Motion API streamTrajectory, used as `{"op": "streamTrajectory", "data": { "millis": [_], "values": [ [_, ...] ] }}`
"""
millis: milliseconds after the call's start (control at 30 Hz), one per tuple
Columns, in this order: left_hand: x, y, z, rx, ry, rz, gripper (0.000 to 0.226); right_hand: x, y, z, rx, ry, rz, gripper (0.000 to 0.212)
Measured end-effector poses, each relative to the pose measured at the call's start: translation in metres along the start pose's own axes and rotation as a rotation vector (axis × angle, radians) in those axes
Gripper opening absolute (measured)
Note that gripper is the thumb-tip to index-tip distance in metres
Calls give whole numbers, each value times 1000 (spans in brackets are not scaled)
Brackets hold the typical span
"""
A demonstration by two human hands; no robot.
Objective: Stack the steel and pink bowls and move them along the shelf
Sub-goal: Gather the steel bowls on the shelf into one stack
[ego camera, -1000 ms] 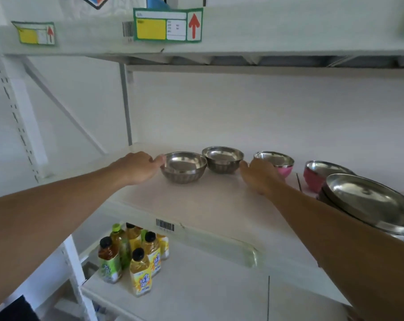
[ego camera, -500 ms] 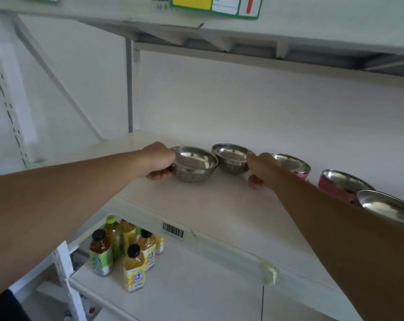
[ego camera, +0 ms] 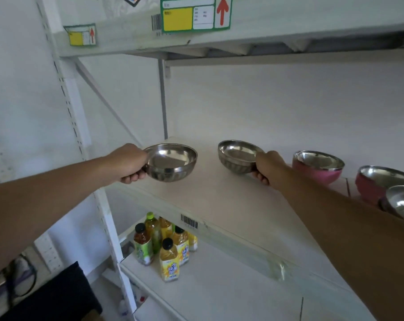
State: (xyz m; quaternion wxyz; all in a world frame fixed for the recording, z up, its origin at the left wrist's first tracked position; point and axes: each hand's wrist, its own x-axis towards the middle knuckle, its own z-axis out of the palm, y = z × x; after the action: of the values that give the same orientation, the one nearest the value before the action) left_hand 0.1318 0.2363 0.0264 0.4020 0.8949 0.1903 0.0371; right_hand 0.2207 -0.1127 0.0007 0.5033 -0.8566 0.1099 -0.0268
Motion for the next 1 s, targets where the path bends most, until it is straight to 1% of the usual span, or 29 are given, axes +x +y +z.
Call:
{"op": "streamTrajectory", "data": {
  "millis": [167,333,433,533,600,700,800,867,1000],
  "values": [
    [-38,-29,-15,-63,66,-58,41,-9,-6,8,-5,-59,-56,36],
    [-81,-35,-15,-106,84,-84,32,-44,-6,-1,10,-79,-70,35],
    [-103,-36,-16,-119,61,-53,34,-79,-1,-13,-7,-56,-92,36],
    [-125,-39,-15,-146,52,-31,36,-117,6,-26,-25,5,-109,41],
    [-141,-45,-12,-176,32,-15,37,-146,15,-32,-29,34,-79,44],
    [-161,-53,-1,-203,-14,8,38,-193,33,-39,29,28,-6,47],
    [-178,-61,16,-210,-56,-2,34,-234,52,-51,51,46,32,43],
    [-192,-71,31,-209,-84,-2,33,-258,62,-66,36,53,50,44],
    [-220,-79,50,-192,-108,12,38,-297,77,-101,22,32,65,42]
  ]
}}
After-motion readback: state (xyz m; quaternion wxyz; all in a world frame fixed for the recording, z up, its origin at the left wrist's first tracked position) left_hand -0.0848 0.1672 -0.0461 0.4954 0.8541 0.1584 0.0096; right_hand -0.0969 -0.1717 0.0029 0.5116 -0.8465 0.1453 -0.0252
